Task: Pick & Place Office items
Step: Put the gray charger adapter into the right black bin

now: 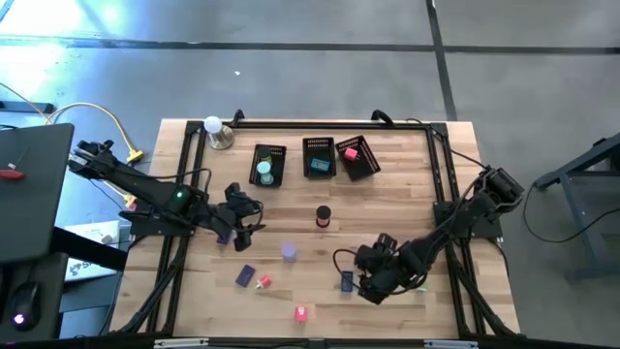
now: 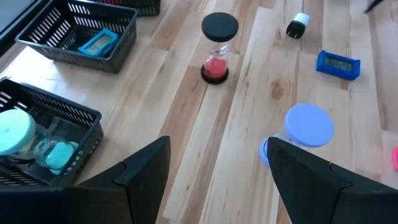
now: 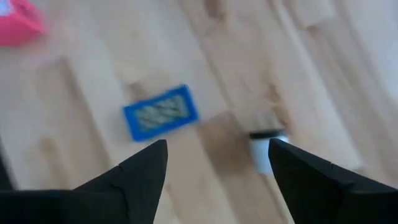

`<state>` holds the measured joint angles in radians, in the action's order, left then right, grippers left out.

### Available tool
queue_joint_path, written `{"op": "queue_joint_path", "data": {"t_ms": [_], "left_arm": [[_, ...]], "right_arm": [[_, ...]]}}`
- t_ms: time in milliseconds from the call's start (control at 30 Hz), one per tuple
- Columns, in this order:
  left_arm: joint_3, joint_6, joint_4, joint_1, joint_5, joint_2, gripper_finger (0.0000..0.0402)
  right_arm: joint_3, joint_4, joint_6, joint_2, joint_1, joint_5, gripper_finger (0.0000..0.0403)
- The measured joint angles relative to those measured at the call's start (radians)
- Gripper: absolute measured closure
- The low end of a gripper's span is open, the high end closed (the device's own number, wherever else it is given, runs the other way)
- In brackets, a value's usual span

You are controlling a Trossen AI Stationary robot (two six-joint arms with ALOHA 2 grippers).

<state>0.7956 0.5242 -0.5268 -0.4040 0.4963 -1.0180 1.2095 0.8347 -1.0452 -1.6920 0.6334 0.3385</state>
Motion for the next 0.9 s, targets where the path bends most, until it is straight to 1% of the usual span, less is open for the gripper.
{"op": "queue_joint_path", "data": {"t_ms": [133, 267, 400, 467, 667, 800, 900], "left_arm": [[0.0, 0.0, 0.012, -0.001, 0.0, -0.007, 0.0141], [-0.005, 0.0, 0.024, -0.001, -0.001, -0.017, 0.0141], [-0.036, -0.001, 0.086, -0.001, -0.001, -0.027, 0.0141], [-0.045, -0.001, 0.111, -0.001, -0.001, -0.034, 0.0141], [-0.06, -0.001, 0.113, -0.001, 0.001, -0.041, 0.0141], [-0.092, -0.001, 0.148, -0.001, 0.005, -0.046, 0.0141], [-0.122, -0.001, 0.174, -0.001, 0.005, -0.046, 0.0141]], "right_arm": [[-0.001, 0.094, -0.021, -0.026, -0.006, -0.005, 0.0133], [-0.001, 0.093, 0.01, -0.067, -0.007, -0.006, 0.0133], [-0.001, 0.097, 0.066, -0.123, -0.012, -0.031, 0.0133], [-0.001, 0.097, 0.093, -0.139, -0.015, -0.019, 0.0133], [-0.001, 0.094, 0.13, -0.167, -0.069, -0.036, 0.0133], [-0.001, 0.093, 0.157, -0.203, -0.112, -0.067, 0.0133], [0.003, 0.1, 0.187, -0.233, -0.139, -0.133, 0.0133]]}}
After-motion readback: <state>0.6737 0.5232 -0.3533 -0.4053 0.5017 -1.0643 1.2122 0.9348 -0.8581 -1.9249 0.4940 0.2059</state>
